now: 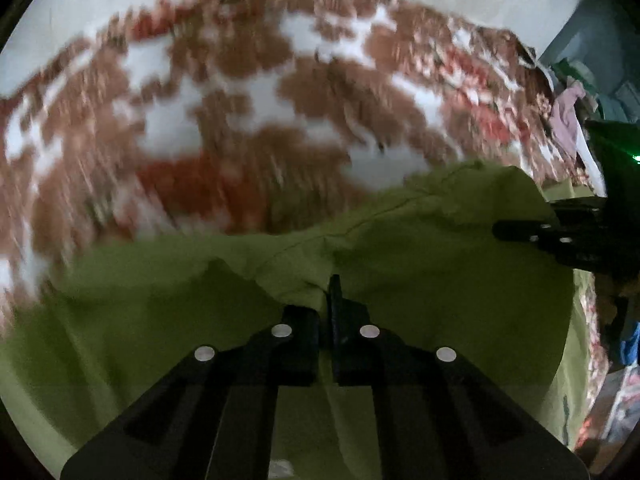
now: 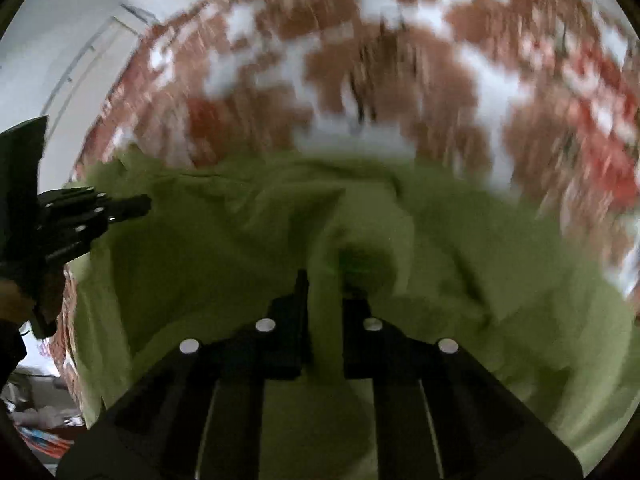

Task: Fold large clothes

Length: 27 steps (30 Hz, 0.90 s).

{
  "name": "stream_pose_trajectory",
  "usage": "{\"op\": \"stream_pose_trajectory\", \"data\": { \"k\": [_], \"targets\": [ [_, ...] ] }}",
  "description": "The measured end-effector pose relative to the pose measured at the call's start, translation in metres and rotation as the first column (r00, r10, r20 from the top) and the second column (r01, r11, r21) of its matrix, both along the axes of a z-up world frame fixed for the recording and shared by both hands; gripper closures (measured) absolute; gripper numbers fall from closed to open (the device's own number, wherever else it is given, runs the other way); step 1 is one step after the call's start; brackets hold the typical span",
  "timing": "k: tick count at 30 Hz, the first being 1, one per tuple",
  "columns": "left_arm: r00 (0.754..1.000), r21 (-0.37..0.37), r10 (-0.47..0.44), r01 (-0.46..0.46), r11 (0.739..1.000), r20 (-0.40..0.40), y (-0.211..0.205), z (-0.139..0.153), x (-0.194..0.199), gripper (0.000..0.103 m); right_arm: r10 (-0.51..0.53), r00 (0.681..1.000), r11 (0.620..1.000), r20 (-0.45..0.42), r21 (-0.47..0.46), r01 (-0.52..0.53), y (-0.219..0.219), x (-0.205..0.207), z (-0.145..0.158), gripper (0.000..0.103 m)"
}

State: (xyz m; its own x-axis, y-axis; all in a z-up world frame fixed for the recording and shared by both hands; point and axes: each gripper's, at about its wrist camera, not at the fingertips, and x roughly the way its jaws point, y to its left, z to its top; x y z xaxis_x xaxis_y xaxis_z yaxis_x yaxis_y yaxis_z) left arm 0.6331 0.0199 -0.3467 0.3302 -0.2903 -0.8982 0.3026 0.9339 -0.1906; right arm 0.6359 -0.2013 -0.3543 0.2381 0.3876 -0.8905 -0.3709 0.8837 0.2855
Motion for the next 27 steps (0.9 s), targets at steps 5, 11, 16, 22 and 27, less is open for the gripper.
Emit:
{"op": "stream_pose_trajectory", "data": {
  "k": [5,11,16,22,27],
  "targets": [
    [0.998,0.104,-0.05,0.052,0.993,-0.025,-0.003,-0.012,0.036,0.095,0.021,1.0,0.996,0.01,-0.084,-0.02,0.019,0.02,-0.019,0.091],
    [1.0,0.183,0.012,-0.015,0.983,0.018,0.003,-0.039,0.038,0.014,-0.01,1.0,0.982,0.004,-0.189,0.01,0.02,0.019,-0.055,0.073],
    [0.995,0.217,0.03,-0.05,0.975,0.092,0.024,-0.017,0.011,0.011,-0.041,0.998,0.975,0.043,-0.215,0.049,-0.001,-0.013,-0.013,0.024],
    [0.994,0.121,0.004,-0.017,0.993,0.106,0.016,0.024,-0.043,0.008,-0.073,0.996,0.962,0.059,-0.26,0.086,0.006,-0.065,0.007,0.016],
    [0.997,0.233,-0.045,0.028,0.972,0.069,-0.019,-0.04,-0.07,0.007,-0.178,0.984,0.9,-0.029,-0.409,0.151,0.0,-0.079,-0.058,0.016]
  ]
}}
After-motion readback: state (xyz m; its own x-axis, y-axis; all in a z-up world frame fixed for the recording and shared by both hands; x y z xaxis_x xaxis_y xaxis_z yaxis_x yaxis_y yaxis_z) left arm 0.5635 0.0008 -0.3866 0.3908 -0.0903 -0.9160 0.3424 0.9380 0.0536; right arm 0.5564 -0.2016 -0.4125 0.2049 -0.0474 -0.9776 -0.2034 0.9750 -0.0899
